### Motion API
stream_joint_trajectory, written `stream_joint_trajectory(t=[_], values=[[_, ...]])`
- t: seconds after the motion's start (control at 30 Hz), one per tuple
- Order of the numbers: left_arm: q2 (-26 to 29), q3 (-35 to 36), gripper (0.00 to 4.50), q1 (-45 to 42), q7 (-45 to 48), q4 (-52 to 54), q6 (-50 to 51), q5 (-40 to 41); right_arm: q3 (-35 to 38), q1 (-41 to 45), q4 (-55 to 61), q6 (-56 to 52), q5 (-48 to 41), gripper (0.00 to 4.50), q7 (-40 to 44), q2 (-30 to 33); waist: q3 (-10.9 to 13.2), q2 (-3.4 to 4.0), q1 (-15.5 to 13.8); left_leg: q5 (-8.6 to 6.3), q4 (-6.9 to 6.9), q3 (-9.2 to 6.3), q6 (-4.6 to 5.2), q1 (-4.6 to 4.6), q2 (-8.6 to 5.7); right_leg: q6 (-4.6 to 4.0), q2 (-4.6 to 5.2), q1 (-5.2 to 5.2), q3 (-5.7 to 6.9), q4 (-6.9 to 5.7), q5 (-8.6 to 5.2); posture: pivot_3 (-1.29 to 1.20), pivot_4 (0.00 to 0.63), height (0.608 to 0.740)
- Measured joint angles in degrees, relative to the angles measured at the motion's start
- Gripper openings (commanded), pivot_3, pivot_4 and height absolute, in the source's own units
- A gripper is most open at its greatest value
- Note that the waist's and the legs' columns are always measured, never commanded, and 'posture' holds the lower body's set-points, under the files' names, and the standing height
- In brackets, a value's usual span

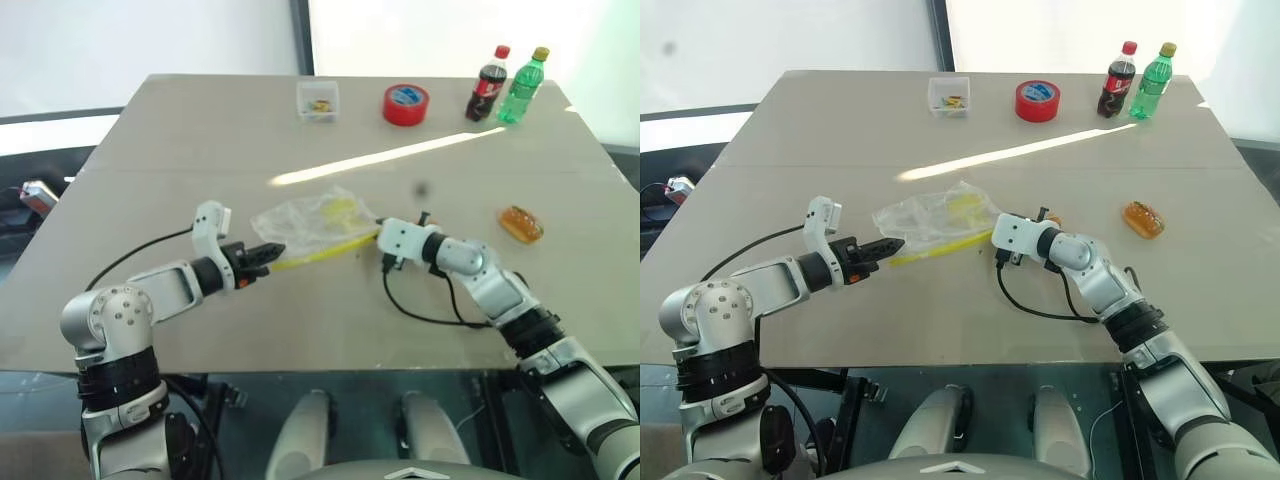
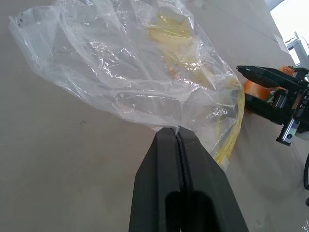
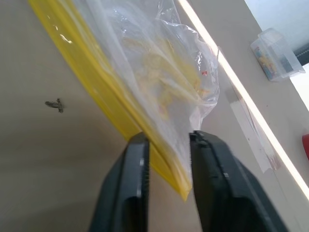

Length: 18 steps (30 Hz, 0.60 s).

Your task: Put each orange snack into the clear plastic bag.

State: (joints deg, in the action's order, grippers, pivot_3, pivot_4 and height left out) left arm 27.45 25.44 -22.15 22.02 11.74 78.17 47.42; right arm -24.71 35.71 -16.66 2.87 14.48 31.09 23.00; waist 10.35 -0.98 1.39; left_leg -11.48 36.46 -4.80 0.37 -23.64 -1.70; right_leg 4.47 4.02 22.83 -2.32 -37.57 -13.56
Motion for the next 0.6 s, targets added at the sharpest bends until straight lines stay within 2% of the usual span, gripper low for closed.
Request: stream_joint_trajectory(t=[0.17, 0.3, 0.33, 0.47, 0.57, 0.6], values=[[0.9, -1.4, 0.00, 0.1, 1.0, -0.6, -1.8, -0.3, 0.6, -0.4, 0.3, -0.1, 0.3, 0.04, 0.3, -0.9, 0.0, 0.00, 0.6, 0.00, 0.00, 0.00, 0.00, 0.00, 0.00, 0.00, 0.00, 0.00, 0.00, -0.01, 0.00, 0.00, 0.150, 0.740], [3.4, -4.6, 1.07, 1.3, 5.9, 0.0, -7.0, -1.1, 1.0, -0.4, 1.3, -1.2, 0.5, 0.00, 0.6, -1.4, 0.0, 0.01, 0.9, 0.00, -0.02, 0.00, 0.00, -0.02, 0.00, -0.01, 0.00, 0.02, -0.01, 0.00, 0.00, 0.00, 0.150, 0.740], [3.9, -5.6, 1.57, 1.4, 6.6, 0.5, -9.0, -1.7, 1.0, -0.4, 1.8, -1.7, 0.7, 0.00, 0.6, -1.5, 0.0, 0.01, 0.8, 0.00, -0.03, 0.00, 0.00, -0.02, 0.00, -0.01, 0.01, 0.03, -0.02, 0.00, 0.00, 0.00, 0.150, 0.740], [3.1, -7.0, 2.98, -0.7, 2.6, -1.2, -20.0, -9.4, 1.2, 0.1, 2.4, -4.1, 1.9, 0.00, -0.1, -2.1, 0.0, 0.02, 0.7, 0.00, -0.03, -0.02, -0.01, -0.03, -0.01, -0.01, 0.01, 0.06, -0.01, -0.01, 0.00, 0.00, 0.150, 0.740], [3.1, -8.8, 2.98, -2.0, 1.5, -1.2, -28.1, -14.7, 1.2, 2.3, 2.1, -4.8, 3.4, 0.00, -1.1, -2.1, 0.0, 0.01, 0.7, 0.02, -0.03, 0.05, -0.03, -0.15, -0.03, -0.01, 0.03, 0.23, -0.08, -0.03, 0.01, 0.00, 0.150, 0.740], [4.1, -11.3, 2.98, -2.4, 1.7, -1.0, -34.5, -19.0, 1.3, 4.2, 1.4, -4.8, 4.2, 0.00, -1.8, -2.2, 0.0, 0.01, 0.7, 0.02, -0.05, 0.07, -0.03, -0.17, -0.03, -0.01, 0.03, 0.25, -0.09, -0.03, 0.01, 0.00, 0.150, 0.740]])
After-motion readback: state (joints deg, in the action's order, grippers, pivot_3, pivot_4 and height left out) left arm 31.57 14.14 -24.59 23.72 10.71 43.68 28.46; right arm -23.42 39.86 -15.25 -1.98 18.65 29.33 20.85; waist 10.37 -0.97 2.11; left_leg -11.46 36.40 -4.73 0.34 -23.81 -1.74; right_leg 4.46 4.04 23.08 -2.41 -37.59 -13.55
